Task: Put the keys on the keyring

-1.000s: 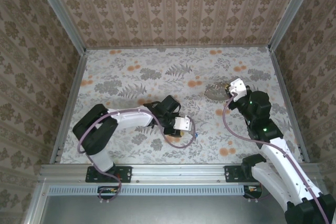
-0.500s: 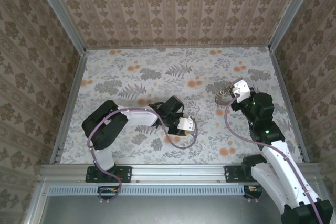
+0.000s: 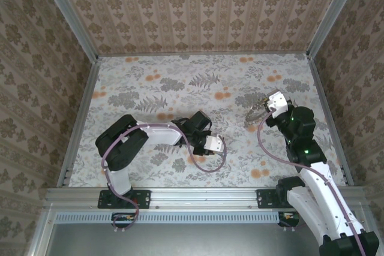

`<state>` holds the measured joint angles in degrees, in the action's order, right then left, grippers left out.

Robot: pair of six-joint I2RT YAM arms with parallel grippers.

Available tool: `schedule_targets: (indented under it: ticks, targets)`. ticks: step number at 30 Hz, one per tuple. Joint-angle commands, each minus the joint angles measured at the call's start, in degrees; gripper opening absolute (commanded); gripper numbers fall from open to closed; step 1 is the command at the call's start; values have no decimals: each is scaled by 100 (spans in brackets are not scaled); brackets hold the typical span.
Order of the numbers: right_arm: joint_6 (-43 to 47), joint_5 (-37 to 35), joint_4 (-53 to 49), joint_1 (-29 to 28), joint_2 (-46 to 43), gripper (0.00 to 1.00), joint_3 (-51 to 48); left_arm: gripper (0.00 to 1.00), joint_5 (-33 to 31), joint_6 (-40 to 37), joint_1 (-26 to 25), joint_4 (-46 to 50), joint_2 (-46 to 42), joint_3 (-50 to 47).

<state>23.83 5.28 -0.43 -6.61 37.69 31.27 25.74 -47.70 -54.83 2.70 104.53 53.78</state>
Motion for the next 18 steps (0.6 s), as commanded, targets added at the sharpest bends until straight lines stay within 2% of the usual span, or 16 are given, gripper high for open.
schedule_targets:
  ticks: [1,3,6,11,18]
  targets:
    - [15,206,192,39,-113,0,-40,12,54,-125,22,-37,105,49]
    - [20,258,184,45,-118,0,-42,10,70,-117,35,-27,95,41]
    - [34,362,180,46,-113,0,-52,0,121,-110,77,-5,35,16]
    - [197,784,103,37,-56,0,-64,0,157,11,168,-104,-356,-131]
    - [851,1771,-422,-201,232,0,202,0,476,206,735,174,-1706,-368]
